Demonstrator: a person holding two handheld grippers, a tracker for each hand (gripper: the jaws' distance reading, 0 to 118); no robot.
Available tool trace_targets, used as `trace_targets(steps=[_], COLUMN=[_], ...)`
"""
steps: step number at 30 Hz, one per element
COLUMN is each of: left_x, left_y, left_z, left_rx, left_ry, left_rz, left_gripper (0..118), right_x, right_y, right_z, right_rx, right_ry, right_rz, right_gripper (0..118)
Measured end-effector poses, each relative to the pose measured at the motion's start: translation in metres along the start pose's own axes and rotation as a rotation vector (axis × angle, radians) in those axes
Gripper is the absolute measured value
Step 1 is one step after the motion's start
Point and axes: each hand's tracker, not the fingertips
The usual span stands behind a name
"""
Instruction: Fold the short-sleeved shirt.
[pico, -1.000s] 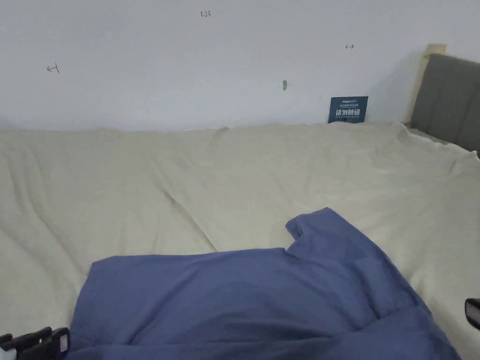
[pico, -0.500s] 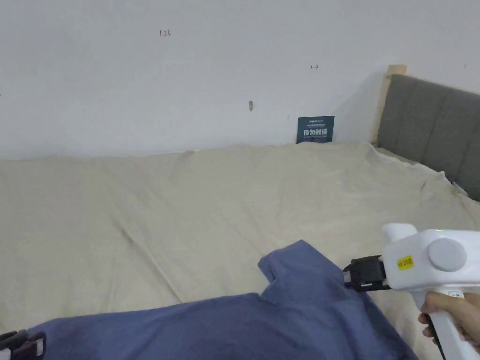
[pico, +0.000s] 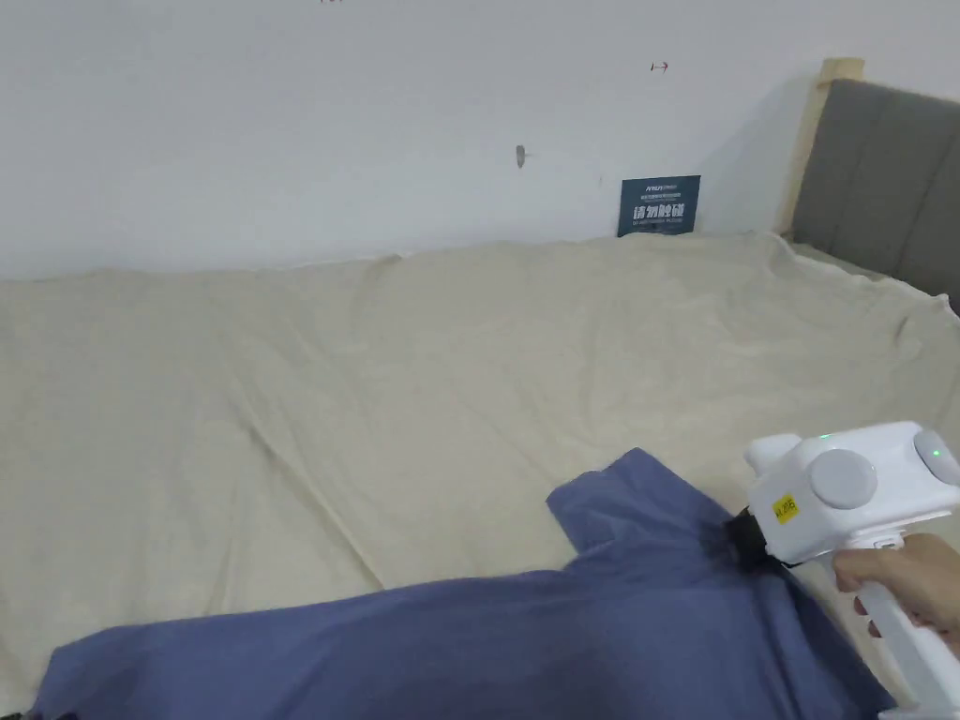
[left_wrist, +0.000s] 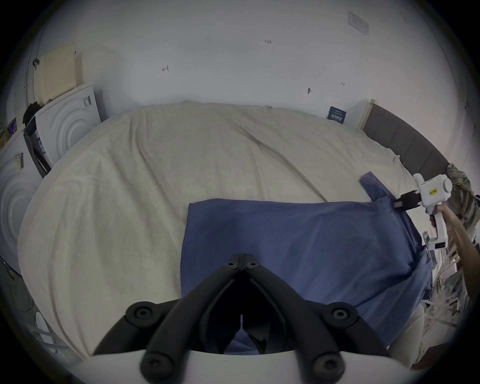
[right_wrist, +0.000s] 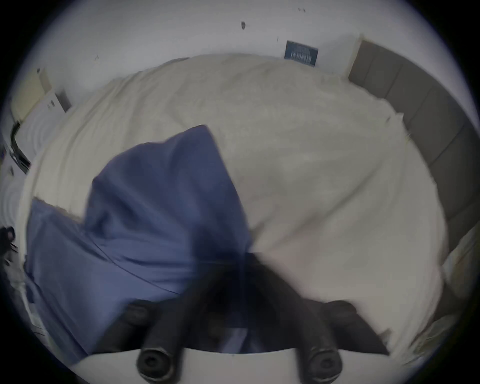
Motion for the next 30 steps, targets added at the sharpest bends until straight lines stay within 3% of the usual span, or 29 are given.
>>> trace_targets(steps=[1,2,6,7,8,9,10,11,15,19,22,24,25,27,29,30], left_x=[0.000,-0.001,-0.008,-0.013,-0.017,-0.021,-0.025,-0.027,-0.037,-0.044,-0.044,-0.033,-0.028,-0.022,-0.020,-0.022], left_y=[0.000,0.001,0.010,0.015,0.021,0.028,0.035,0.043,0.073,0.081,0.075,0.073,0.075,0.078,0.082,0.082], left_z=[-0.002,-0.003,-0.010,-0.012,-0.015,-0.021,-0.029,-0.038,-0.089,-0.138,-0.164,-0.159,-0.150,-0.138,-0.135,-0.131], left_rx=[-0.002,-0.003,-0.026,-0.020,-0.018,-0.013,-0.020,-0.031,-0.133,-0.224,-0.276,-0.244,-0.218,-0.178,-0.201,-0.205], left_ry=[0.000,0.003,-0.063,-0.075,-0.093,-0.100,-0.097,-0.072,0.008,0.067,0.040,0.113,0.110,0.097,0.105,0.060], left_rz=[0.000,-0.003,-0.045,-0.032,0.001,0.017,0.021,0.030,0.013,0.060,0.026,-0.025,-0.042,-0.050,-0.074,-0.065], left_gripper=[0,0,3,20,50,95,113,116,116,115,110,108,99,62,32,5], right_x=[0.000,0.001,0.011,0.013,0.016,0.016,0.014,0.013,0.007,0.012,0.015,0.011,0.011,0.010,0.012,0.011], right_y=[-0.001,0.006,0.008,0.008,0.007,0.007,0.006,0.007,0.011,0.011,0.010,0.006,0.006,0.008,0.009,0.009], right_z=[0.004,0.007,0.028,0.033,0.036,0.041,0.045,0.047,0.050,0.045,0.039,0.040,0.040,0.040,0.043,0.048], right_rx=[0.001,-0.009,0.035,0.041,0.046,0.071,0.075,0.077,0.091,0.090,0.083,0.077,0.075,0.075,0.080,0.090], right_ry=[-0.055,0.046,0.064,0.074,0.092,0.113,0.112,0.113,0.122,0.141,0.141,0.138,0.140,0.148,0.158,0.160], right_rz=[0.015,-0.022,-0.086,-0.097,-0.098,-0.093,-0.094,-0.091,-0.058,-0.089,-0.098,-0.095,-0.098,-0.104,-0.099,-0.098], right_gripper=[0,0,0,0,0,0,0,0,0,0,0,0,0,0,0,0])
